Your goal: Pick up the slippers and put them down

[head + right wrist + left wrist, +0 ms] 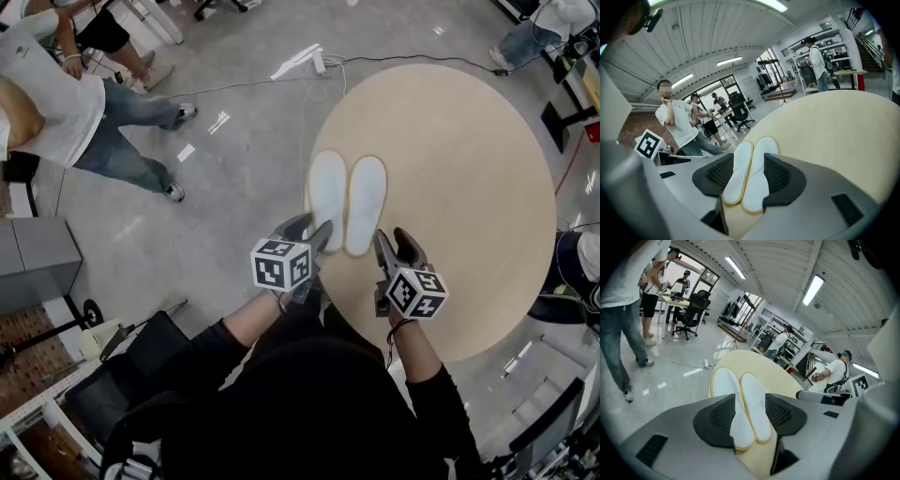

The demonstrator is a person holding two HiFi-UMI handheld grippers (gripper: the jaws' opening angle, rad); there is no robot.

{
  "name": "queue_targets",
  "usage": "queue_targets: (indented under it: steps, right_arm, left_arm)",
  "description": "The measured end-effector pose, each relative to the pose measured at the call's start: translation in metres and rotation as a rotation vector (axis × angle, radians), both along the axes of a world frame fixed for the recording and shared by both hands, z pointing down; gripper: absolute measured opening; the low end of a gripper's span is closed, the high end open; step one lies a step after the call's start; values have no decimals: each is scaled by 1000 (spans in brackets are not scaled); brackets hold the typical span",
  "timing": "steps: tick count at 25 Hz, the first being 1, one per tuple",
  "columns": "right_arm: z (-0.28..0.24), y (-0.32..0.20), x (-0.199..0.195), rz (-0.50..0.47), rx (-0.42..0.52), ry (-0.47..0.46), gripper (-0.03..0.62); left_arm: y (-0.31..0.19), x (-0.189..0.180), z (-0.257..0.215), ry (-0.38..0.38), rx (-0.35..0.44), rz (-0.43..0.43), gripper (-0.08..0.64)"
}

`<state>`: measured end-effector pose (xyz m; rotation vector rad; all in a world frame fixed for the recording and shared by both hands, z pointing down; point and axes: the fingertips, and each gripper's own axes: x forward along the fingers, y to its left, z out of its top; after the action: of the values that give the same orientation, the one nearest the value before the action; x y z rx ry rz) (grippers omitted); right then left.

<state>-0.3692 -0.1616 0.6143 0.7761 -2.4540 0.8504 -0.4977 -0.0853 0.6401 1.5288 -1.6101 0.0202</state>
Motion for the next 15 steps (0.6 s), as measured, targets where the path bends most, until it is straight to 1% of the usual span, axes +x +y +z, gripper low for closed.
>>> queue_targets:
  steps: [4,10,15]
  right_arm:
    - [22,-26,-13,1,-14,7,206]
    - [60,-59,-31,0,-78,41,206]
    - [93,-68,-40,-10,-136,62,206]
  left_arm:
    - [-20,-6,19,10,-30,-31,206]
    - [-61,-10,49,27,-75,-30,206]
    - [-77,-8,79,55,-124,-31,206]
